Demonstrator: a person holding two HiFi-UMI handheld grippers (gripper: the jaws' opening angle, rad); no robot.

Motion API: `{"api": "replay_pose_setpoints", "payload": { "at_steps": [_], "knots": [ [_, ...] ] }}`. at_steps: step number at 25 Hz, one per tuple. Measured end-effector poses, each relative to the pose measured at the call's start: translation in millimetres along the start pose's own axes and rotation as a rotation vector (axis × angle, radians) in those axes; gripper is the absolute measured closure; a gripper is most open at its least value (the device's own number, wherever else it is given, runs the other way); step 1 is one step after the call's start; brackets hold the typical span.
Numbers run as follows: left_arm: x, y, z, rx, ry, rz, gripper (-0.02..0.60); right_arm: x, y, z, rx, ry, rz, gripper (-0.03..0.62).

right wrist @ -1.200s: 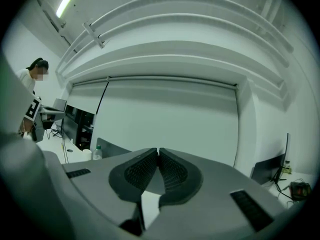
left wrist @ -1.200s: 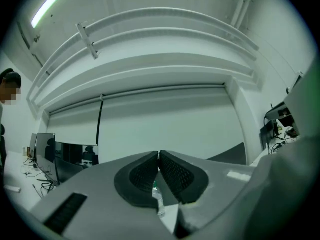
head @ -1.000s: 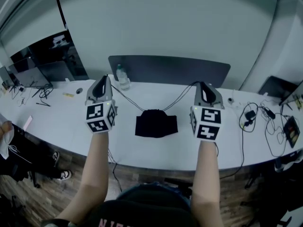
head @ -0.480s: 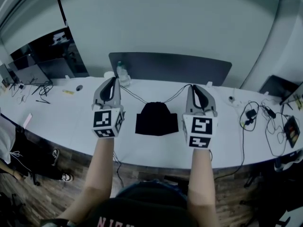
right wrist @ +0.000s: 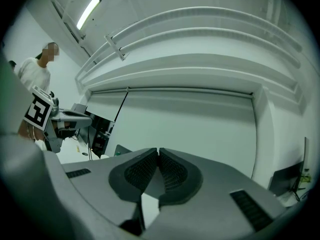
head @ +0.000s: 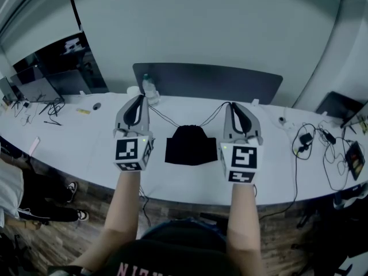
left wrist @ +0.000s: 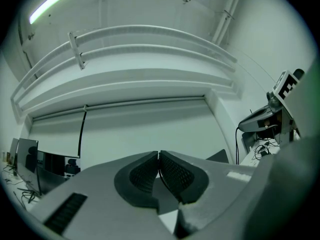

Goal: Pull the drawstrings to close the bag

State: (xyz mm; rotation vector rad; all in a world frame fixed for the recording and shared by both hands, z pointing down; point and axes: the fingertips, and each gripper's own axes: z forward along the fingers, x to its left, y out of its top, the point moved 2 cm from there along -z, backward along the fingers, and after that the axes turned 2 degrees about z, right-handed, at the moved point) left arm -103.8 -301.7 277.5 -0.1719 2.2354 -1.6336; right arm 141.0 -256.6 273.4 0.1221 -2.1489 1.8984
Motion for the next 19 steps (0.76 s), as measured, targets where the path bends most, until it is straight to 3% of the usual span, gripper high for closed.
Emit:
{"api": "replay_pose_setpoints", "payload": {
  "at_steps": [19],
  "knots": [
    [-0.8, 10.4, -3.7, -0.018, -0.006, 0.011, 0.568, -3.2, 2.3, -8.1, -0.005, -0.002, -0.010, 0.586]
  ]
}}
